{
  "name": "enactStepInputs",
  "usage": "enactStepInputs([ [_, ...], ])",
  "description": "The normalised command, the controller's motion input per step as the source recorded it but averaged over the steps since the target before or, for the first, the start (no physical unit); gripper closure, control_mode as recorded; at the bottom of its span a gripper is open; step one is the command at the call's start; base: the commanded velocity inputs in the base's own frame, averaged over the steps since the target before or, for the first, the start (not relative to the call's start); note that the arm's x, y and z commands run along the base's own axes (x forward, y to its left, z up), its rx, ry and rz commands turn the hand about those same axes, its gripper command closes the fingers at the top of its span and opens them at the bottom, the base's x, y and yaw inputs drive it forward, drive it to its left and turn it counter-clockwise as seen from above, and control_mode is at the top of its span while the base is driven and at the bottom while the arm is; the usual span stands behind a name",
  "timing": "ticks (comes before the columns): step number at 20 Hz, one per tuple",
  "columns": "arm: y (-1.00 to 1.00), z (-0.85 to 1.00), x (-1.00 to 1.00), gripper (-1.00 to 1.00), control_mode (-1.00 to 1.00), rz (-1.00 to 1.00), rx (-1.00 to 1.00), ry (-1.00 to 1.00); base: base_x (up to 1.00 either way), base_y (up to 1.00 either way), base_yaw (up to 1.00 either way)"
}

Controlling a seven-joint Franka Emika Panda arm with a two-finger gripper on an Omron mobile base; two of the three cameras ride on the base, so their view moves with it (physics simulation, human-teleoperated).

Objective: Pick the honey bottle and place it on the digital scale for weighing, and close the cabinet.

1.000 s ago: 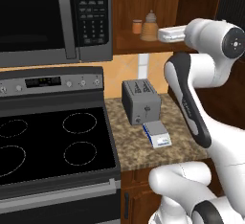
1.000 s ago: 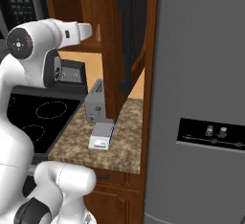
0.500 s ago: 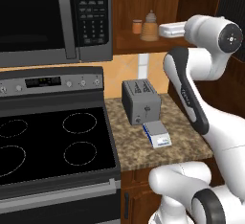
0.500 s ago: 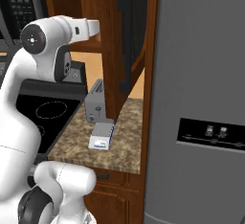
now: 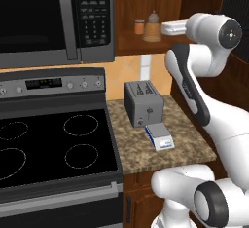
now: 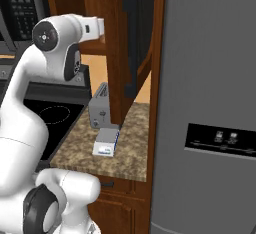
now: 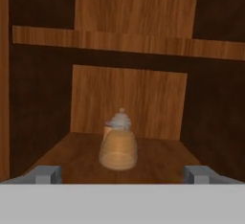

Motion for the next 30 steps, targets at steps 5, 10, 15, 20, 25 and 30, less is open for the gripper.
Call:
enactStepInputs([
  [5, 0.0, 0.0, 0.24, -1.0, -1.0, 0.0, 0.0, 0.03, 0.0, 0.0, 0.0],
  [10, 0.0, 0.0, 0.27, -1.0, -1.0, 0.0, 0.0, 0.04, 0.0, 0.0, 0.0],
  [15, 0.0, 0.0, 0.31, -1.0, -1.0, 0.0, 0.0, 0.02, 0.0, 0.0, 0.0],
  [20, 0.0, -0.06, 0.31, -1.0, -1.0, 0.0, 0.0, 0.01, 0.0, 0.0, 0.0],
  [25, 0.0, -0.05, 0.29, -1.0, -1.0, 0.0, 0.0, 0.0, 0.0, 0.0, 0.0],
  [30, 0.0, -0.02, 0.33, -1.0, -1.0, 0.0, 0.0, 0.02, 0.0, 0.0, 0.0],
])
